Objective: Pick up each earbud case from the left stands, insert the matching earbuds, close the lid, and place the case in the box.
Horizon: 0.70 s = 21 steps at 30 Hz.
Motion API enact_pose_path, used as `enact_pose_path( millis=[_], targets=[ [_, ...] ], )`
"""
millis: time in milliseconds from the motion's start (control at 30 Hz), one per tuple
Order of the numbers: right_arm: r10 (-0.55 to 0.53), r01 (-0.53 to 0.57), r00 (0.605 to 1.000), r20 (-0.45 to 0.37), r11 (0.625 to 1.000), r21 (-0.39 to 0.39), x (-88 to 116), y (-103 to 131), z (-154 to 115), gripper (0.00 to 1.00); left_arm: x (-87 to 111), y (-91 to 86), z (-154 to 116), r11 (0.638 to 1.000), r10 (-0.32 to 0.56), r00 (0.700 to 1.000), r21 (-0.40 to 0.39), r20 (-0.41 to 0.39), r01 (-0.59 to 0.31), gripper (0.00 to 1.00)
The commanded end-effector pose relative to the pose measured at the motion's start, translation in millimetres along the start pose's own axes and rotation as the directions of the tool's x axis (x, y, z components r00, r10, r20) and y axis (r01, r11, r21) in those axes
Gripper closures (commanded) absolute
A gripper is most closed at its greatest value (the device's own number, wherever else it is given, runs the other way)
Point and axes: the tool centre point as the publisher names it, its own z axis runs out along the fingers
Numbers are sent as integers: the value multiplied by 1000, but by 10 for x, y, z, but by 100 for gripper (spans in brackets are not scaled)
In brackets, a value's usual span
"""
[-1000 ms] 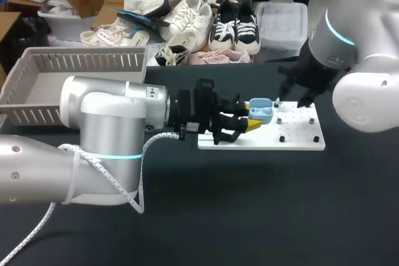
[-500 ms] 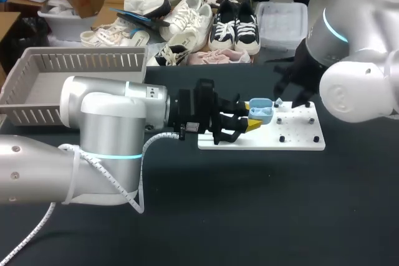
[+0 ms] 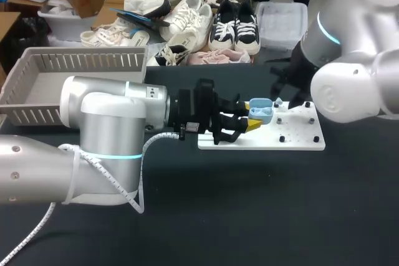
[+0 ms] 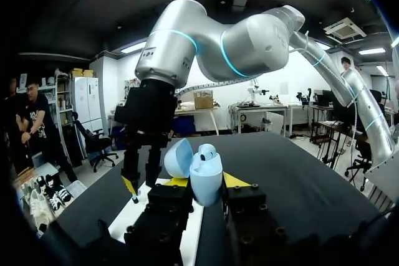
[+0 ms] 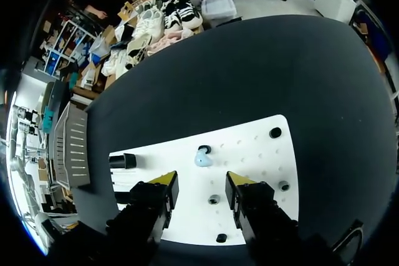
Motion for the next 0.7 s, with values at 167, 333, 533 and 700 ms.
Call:
enact_pose_path(
  millis=[167, 333, 533, 700],
  targets=[
    [7, -7, 1000, 16, 1000, 7, -8, 3, 41, 53, 6, -14, 8, 1000, 1, 1000, -8, 2, -1, 100],
    [12, -12, 1000, 13, 1000, 8, -21, 2, 80, 54, 6, -14, 8, 1000, 1, 1000, -8, 2, -1, 100],
    [15, -15, 1000, 6, 1000, 11, -35, -2, 132, 55, 6, -14, 8, 1000, 1, 1000, -8, 2, -1, 100],
    [16, -16, 1000, 1, 1000, 10, -46, 5, 154, 55, 6, -14, 8, 1000, 1, 1000, -8, 2, -1, 100]
  ],
)
